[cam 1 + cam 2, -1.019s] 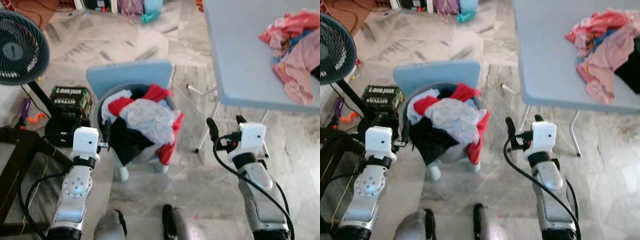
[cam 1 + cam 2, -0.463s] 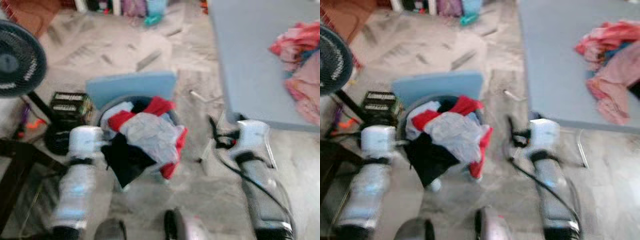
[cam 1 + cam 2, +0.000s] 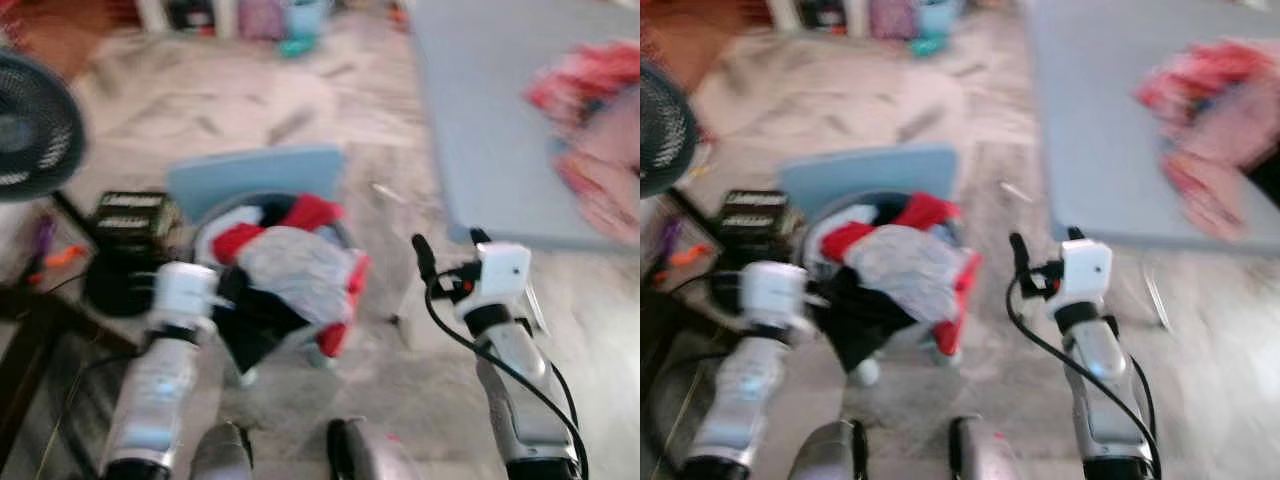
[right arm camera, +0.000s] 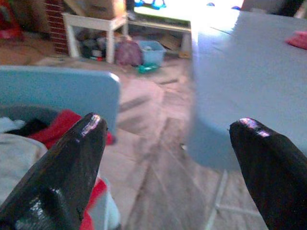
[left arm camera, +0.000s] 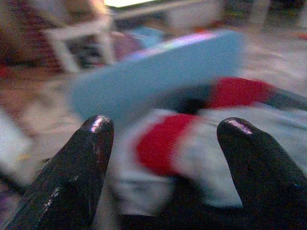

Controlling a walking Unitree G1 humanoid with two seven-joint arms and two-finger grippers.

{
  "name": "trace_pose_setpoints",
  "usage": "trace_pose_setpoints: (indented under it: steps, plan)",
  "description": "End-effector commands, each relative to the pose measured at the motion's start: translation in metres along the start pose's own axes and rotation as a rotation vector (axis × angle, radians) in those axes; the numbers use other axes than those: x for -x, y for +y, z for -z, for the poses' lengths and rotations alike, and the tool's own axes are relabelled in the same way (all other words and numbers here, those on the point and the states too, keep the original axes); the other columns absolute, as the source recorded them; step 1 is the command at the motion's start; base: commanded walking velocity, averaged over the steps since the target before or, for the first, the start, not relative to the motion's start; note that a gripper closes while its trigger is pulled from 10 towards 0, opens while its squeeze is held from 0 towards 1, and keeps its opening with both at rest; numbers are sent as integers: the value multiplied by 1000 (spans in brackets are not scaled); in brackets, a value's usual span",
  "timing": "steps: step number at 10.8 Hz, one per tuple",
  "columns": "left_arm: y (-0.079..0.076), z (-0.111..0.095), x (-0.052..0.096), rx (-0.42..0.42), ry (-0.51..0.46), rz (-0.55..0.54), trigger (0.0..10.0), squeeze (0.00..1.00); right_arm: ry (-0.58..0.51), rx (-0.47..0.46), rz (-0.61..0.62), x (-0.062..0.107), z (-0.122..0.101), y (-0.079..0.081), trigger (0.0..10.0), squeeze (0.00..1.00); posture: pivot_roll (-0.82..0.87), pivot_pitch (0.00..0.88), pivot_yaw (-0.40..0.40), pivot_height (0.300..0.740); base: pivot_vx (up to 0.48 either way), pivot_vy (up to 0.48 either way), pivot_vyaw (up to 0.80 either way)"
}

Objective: Hang hanger

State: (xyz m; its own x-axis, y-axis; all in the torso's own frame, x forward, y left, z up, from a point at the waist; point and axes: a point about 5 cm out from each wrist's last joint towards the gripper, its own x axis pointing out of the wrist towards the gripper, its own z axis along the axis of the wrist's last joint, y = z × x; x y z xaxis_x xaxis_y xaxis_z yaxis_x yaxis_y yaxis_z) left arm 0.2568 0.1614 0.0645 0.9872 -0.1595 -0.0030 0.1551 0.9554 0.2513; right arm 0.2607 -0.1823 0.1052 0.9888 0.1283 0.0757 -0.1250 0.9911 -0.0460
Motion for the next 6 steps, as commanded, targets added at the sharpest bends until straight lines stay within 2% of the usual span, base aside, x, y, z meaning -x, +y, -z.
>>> trace_pose_setpoints:
  steps: [1,2,4,6]
  plan:
    - [-2,9,3,-22,36,62,10000,0,-9,15,8,2,-5,-4,10000,0,-40,224,-76,740,0,0,0]
    - [-1,8,0,-14,40,62,10000,0,-7,23,5,6,-7,-5,10000,0,-56,246,-85,740,0,0,0]
    - [-1,7,-13,-3,44,98,10000,0,31,72,-9,30,-10,-13,10000,0,-102,301,-116,740,0,0,0]
    - [-11,6,-26,33,35,178,10000,0,90,126,-19,62,-14,-21,10000,0,-196,348,-156,740,0,0,0]
